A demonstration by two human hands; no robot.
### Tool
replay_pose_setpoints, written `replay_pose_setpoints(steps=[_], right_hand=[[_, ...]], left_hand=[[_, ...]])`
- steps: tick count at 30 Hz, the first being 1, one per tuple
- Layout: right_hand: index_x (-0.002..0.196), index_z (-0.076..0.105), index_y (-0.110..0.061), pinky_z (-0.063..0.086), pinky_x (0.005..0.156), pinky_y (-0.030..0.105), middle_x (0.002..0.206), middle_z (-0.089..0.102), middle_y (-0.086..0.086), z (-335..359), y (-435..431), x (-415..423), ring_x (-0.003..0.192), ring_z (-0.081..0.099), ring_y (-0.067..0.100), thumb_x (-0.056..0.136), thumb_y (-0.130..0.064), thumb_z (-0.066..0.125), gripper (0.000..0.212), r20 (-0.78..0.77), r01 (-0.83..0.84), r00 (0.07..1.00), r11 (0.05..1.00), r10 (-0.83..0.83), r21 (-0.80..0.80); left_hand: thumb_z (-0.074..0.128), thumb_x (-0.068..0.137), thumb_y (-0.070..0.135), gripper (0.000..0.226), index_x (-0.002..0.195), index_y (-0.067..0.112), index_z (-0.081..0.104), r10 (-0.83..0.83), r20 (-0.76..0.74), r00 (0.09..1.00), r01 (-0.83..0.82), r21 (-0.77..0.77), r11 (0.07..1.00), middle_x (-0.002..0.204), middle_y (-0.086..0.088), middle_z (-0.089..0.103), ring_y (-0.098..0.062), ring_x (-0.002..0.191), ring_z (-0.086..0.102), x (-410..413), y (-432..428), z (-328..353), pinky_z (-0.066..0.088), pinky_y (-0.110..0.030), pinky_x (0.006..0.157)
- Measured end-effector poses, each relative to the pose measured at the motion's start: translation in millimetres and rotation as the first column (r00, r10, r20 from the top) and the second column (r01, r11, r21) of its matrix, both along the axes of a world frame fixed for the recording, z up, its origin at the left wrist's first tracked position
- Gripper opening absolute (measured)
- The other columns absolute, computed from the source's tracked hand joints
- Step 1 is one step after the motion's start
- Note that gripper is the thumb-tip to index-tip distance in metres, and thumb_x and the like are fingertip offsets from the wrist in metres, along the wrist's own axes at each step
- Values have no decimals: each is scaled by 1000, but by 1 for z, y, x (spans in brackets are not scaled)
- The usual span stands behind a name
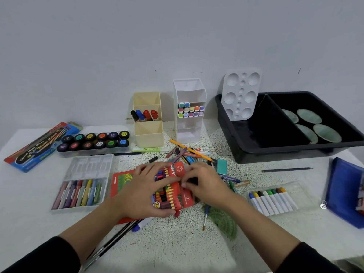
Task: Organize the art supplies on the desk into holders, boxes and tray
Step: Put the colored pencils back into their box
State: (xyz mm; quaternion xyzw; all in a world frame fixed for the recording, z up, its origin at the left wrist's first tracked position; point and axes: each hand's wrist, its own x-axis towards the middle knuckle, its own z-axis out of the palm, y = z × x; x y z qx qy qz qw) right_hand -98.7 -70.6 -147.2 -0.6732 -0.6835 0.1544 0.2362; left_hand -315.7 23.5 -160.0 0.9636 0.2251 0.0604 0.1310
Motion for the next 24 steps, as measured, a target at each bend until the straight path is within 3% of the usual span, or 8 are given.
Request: replay_pose_setpoints(steps=[3, 6, 8, 12, 15, 20, 24], right_hand=[[86, 74, -18, 45, 74, 27, 86, 59, -13, 13, 7, 21, 78, 54, 3, 88, -17, 72, 4, -56, 181, 983, 975, -175, 129], [107, 73, -11, 48, 78, 32, 99, 66, 0, 17, 19, 38, 91, 57, 17, 94, -14, 64, 16, 32, 321, 941, 921, -336, 222], [118, 70, -7, 49, 84, 38, 106, 68, 7, 13, 26, 45, 102, 57, 26, 97, -13, 60, 24, 122, 326, 929, 927, -351, 184], [104, 72, -11, 48, 78, 41, 96, 65, 7, 5, 31, 45, 98, 54, 29, 97, -14, 58, 16, 251, 281, 926, 959, -283, 45], [103, 72, -8, 46, 74, 39, 95, 61, 10, 1, 31, 43, 95, 54, 30, 96, -8, 57, 17, 257, 302, 918, 952, -304, 45], [107, 67, 0, 47, 77, 34, 109, 55, 11, 7, 23, 43, 86, 56, 26, 90, 7, 54, 22, 4, 444, 895, 891, -447, 97], [95, 61, -11, 44, 74, 31, 99, 52, 0, 14, 10, 40, 85, 53, 18, 92, 6, 52, 19, -170, 475, 874, 873, -455, 107]], left_hand=[[49, 73, 92, 81, 145, 63, 26, -9, -15, 1000, 9, 9, 1000, 161, 12, 12, -11, 150, 7, 0, 0, 1, 7, -46, 120], [50, 73, 91, 75, 141, 65, 32, -10, 3, 1000, 10, 14, 1000, 160, 13, 14, -10, 148, 10, 0, 0, -1, 11, -47, 119], [52, 72, 91, 76, 140, 62, 33, -8, 20, 1000, 8, 9, 1000, 159, 13, 17, -9, 147, 12, 0, 0, -1, 13, -48, 119], [58, 69, 89, 78, 136, 57, 34, 11, 69, 998, -10, -19, 1000, 158, 15, 18, 1, 141, 9, -1, 0, -2, 17, -45, 118], [62, 68, 87, 78, 134, 55, 36, 19, 99, 995, -15, -41, 999, 157, 17, 18, 8, 138, 4, -2, 0, -3, 16, -40, 116], [63, 68, 87, 78, 134, 54, 36, 20, 109, 994, -14, -60, 998, 156, 19, 18, 13, 135, 0, -3, -1, -2, 15, -38, 114], [67, 67, 84, 78, 132, 53, 39, 23, 147, 989, -13, -67, 998, 155, 19, 21, 18, 135, -5, -3, -2, -2, 17, -37, 112]])
